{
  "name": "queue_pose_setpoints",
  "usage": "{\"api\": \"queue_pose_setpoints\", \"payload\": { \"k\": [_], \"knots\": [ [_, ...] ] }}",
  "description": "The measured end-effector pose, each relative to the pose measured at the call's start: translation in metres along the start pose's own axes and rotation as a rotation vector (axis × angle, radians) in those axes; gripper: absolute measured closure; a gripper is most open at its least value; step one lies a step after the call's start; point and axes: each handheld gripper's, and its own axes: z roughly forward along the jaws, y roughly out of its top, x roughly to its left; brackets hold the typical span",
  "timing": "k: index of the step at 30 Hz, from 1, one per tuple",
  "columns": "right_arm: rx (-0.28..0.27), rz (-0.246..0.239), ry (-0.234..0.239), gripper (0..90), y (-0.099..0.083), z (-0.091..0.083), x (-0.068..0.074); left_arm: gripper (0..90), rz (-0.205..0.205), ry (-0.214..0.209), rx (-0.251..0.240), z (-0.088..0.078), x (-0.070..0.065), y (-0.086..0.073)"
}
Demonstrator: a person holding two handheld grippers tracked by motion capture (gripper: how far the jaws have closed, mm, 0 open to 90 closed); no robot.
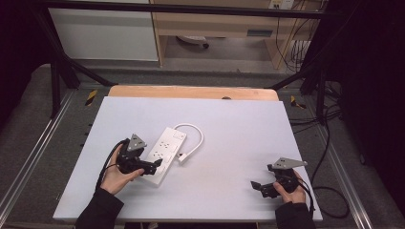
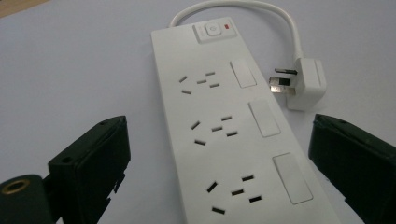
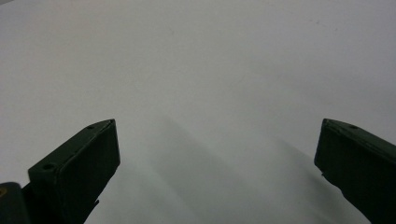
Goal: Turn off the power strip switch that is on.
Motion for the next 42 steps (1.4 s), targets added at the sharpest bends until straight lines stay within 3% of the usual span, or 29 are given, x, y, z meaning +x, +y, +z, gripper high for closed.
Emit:
{"api": "queue_pose_setpoints", "payload": {
  "k": [29,42],
  "knots": [
    [0.000,0.003,-0.001,0.7,0.000,-0.001,0.000,3.4,-0.012,0.032,0.005,-0.025,0.021,-0.049],
    [0.004,0.005,0.001,0.7,0.000,-0.001,0.000,1.6,-0.042,0.036,0.016,-0.037,0.032,-0.077]
  ]
}}
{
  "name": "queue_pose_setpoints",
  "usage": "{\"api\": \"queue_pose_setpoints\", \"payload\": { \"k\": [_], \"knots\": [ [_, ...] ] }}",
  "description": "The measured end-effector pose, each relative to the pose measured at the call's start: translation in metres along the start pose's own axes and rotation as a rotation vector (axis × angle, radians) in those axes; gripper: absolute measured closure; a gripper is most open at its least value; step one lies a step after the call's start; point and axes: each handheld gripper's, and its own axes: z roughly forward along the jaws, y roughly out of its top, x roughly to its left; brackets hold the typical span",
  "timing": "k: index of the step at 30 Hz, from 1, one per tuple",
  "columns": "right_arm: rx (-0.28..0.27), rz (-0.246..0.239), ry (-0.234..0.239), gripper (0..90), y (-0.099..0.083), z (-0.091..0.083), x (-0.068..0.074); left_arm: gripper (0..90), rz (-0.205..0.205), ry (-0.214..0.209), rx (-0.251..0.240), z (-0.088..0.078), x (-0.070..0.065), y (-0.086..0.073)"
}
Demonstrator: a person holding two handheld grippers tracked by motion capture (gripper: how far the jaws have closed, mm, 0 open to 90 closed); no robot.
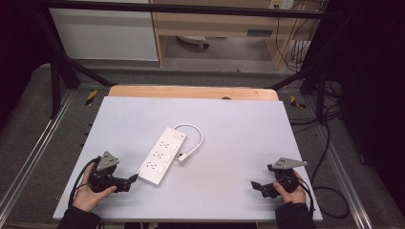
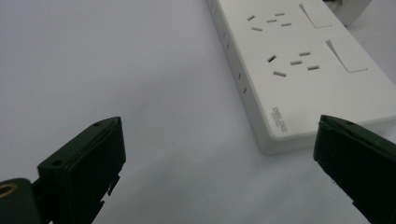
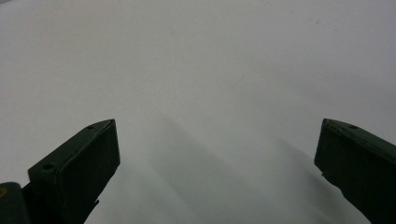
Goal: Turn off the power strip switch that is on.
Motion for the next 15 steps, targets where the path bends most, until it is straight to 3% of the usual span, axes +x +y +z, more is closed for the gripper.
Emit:
{"api": "queue_pose_setpoints", "payload": {
  "k": [5,15],
  "knots": [
    [-0.003,0.000,-0.001,0.7,0.000,0.000,0.000,1.0,-0.022,0.011,0.008,-0.002,0.004,-0.009],
    [-0.008,-0.002,0.004,0.7,0.000,-0.001,-0.001,0.9,-0.011,0.008,0.024,-0.001,0.006,-0.015]
  ]
}}
